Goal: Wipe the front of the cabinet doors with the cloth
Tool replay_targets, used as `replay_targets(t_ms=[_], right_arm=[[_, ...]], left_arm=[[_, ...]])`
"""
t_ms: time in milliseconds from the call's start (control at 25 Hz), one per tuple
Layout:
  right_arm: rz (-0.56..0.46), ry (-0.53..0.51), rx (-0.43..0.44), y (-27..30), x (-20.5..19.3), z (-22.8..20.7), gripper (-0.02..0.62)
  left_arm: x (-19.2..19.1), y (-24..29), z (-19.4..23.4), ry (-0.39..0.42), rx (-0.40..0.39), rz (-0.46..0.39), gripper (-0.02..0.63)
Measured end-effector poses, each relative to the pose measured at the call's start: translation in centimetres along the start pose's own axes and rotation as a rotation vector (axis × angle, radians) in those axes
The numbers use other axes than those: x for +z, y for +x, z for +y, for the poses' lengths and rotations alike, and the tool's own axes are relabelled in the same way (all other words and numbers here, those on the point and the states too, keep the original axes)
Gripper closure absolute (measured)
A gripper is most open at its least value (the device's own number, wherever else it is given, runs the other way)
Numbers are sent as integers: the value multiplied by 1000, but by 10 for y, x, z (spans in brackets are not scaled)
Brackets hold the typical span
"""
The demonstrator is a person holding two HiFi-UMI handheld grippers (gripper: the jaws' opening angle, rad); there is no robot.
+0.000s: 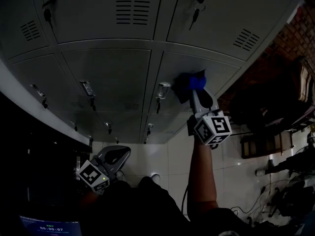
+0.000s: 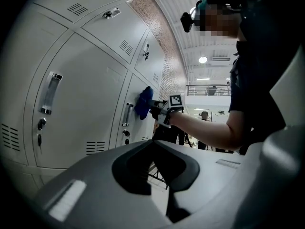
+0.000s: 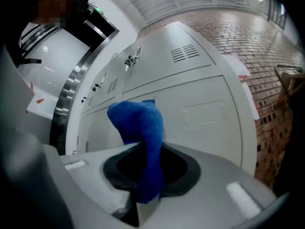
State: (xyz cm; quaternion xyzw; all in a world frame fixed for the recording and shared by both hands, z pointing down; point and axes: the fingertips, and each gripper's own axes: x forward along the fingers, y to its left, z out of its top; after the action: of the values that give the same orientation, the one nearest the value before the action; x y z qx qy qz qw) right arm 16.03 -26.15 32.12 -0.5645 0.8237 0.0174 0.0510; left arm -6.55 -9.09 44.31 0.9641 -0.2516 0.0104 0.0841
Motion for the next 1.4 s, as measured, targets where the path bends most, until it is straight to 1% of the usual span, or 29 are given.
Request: replay_targets(t_ms=[160, 440, 680, 840, 960, 1120, 1240, 1400], right_arm=[[0, 14, -46, -15, 0, -31, 526], [14, 1, -155, -45, 0, -89, 526], [28, -7, -175, -59, -4, -117, 526], [28, -8, -171, -69, -4, -126, 526], [13, 8, -154, -75, -3, -117, 526], [13, 18, -115, -75, -12, -84, 526], [32, 32, -52, -64, -23, -43, 526], [78, 33, 62, -35, -40, 27, 526]], left_arm=[[1, 13, -7, 13, -18, 5, 603], [0, 40, -27, 16, -46, 14, 603], [-5, 63, -37, 18, -40, 15, 603], [-3, 79, -42, 28, -43, 20, 603], [2, 90, -43, 48, -49, 18, 603], [13, 95, -43, 76, -75, 1, 603], [21, 89, -39, 78, -77, -23, 603], [28, 73, -32, 89, -95, -28, 603]])
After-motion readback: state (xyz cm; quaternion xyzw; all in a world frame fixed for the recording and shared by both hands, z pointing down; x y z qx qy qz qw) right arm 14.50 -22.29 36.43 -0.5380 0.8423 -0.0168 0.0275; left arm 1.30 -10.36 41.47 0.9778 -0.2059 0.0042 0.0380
